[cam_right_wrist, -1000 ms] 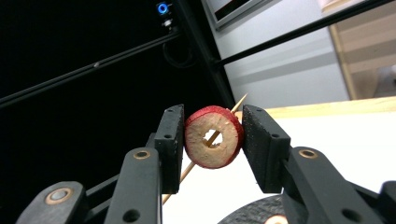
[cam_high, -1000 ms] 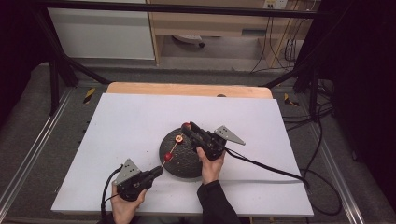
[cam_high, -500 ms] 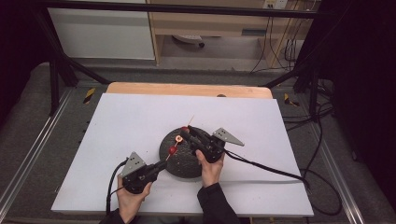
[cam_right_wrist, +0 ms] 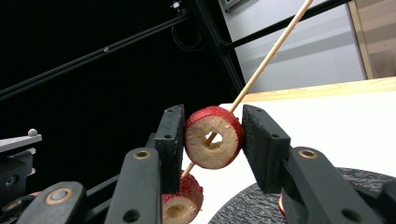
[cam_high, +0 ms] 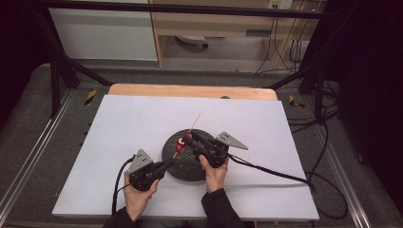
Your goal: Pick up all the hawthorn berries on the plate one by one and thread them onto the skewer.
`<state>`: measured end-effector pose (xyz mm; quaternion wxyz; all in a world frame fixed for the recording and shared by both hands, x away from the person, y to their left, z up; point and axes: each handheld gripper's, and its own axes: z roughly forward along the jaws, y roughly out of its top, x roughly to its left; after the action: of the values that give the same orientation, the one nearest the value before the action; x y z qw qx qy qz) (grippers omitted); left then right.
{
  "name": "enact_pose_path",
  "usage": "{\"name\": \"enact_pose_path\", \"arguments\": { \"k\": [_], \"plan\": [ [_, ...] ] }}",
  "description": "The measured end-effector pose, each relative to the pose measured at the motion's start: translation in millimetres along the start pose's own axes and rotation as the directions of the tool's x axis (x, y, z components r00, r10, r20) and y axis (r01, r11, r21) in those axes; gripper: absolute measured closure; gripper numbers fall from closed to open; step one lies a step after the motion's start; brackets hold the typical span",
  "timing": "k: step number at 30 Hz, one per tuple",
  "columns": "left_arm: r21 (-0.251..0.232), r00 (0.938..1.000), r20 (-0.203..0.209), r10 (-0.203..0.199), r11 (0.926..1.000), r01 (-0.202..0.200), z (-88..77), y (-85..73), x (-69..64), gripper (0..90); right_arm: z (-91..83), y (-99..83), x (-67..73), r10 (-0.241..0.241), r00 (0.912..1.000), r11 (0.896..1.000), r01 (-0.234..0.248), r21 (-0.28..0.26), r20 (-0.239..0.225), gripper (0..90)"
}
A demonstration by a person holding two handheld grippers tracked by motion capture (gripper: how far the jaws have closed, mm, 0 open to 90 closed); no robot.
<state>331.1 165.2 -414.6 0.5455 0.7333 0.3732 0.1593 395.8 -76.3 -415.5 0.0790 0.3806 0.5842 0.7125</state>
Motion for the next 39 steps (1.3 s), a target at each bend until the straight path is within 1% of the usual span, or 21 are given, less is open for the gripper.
{"name": "enact_pose_path", "arguments": {
  "k": [3, 11, 14, 16, 17, 19, 21, 23, 25, 27, 30, 32, 33, 35, 38, 39],
  "plan": [
    [0.003, 1.0000, -0.004, 0.000, 1.0000, 0.000, 0.4, -0.6, 0.1, 88.3, 0.5, -1.6, 0.1, 0.008, 1.0000, 1.000, -0.008, 0.007, -0.001, 61.0],
    [0.006, 1.0000, 0.005, 0.005, 1.0000, -0.005, -0.4, -1.4, 1.4, 88.3, -0.6, -0.2, -0.1, 0.003, 1.0000, 0.999, -0.003, 0.036, 0.000, 59.6],
    [0.006, 0.9999, 0.005, 0.010, 0.9999, -0.010, -3.2, -1.6, 2.6, 88.3, -4.6, 4.7, -0.1, -0.009, 0.9999, 0.999, 0.008, 0.045, 0.009, 52.1],
    [0.008, 1.0000, 0.005, 0.008, 0.9999, -0.008, -5.9, -2.2, 4.6, 88.3, -9.1, 8.8, -2.4, -0.012, 0.9998, 0.998, 0.011, 0.058, 0.014, 47.4],
    [0.012, 0.9999, 0.003, 0.013, 0.9998, -0.013, -7.8, -2.5, 6.1, 88.3, -12.0, 11.0, -3.9, -0.018, 0.9996, 0.998, 0.017, 0.068, 0.022, 45.6],
    [0.018, 0.9999, -0.003, 0.017, 0.9997, -0.017, -11.5, -3.5, 9.3, 88.3, -18.3, 15.0, -7.9, -0.035, 0.9984, 0.995, 0.031, 0.093, 0.045, 40.1],
    [0.028, 0.9997, -0.008, 0.023, 0.9993, -0.023, -15.5, -4.5, 13.6, 88.3, -24.7, 18.4, -12.6, -0.045, 0.9973, 0.992, 0.038, 0.119, 0.057, 35.1],
    [0.039, 0.9996, -0.012, 0.025, 0.9990, -0.025, -19.7, -5.6, 17.6, 88.3, -30.5, 21.2, -17.4, -0.067, 0.9950, 0.987, 0.054, 0.154, 0.075, 29.4],
    [0.045, 0.9995, -0.016, 0.028, 0.9986, -0.028, -24.4, -6.9, 21.8, 88.3, -36.1, 23.2, -22.2, -0.097, 0.9912, 0.978, 0.079, 0.193, 0.090, 24.6],
    [0.056, 0.9991, -0.020, 0.036, 0.9978, -0.035, -29.7, -8.4, 26.0, 88.3, -41.1, 24.3, -26.0, -0.116, 0.9879, 0.968, 0.090, 0.233, 0.103, 20.3],
    [0.072, 0.9980, -0.036, 0.052, 0.9962, -0.049, -38.5, -11.4, 33.0, 88.3, -46.0, 24.5, -29.9, -0.147, 0.9829, 0.950, 0.110, 0.291, 0.110, 14.2],
    [0.086, 0.9976, -0.039, 0.057, 0.9949, -0.054, -43.7, -13.8, 37.4, 88.2, -48.3, 24.3, -32.0, -0.163, 0.9802, 0.937, 0.119, 0.329, 0.112, 11.0],
    [0.092, 0.9975, -0.038, 0.060, 0.9942, -0.056, -45.7, -15.3, 39.3, 88.2, -49.1, 24.1, -32.9, -0.172, 0.9782, 0.929, 0.122, 0.349, 0.116, 9.4],
    [0.106, 0.9972, -0.041, 0.063, 0.9927, -0.059, -49.2, -18.3, 42.9, 88.2, -50.0, 23.7, -34.4, -0.191, 0.9744, 0.910, 0.131, 0.393, 0.118, 6.9],
    [0.123, 0.9968, -0.048, 0.064, 0.9907, -0.057, -53.7, -22.3, 48.8, 88.1, -50.5, 23.7, -36.1, -0.219, 0.9693, 0.879, 0.146, 0.454, 0.112, 5.3],
    [0.129, 0.9968, -0.050, 0.062, 0.9901, -0.055, -55.1, -23.6, 50.6, 88.1, -50.6, 23.9, -36.3, -0.221, 0.9687, 0.872, 0.144, 0.468, 0.113, 4.7]
  ]
}}
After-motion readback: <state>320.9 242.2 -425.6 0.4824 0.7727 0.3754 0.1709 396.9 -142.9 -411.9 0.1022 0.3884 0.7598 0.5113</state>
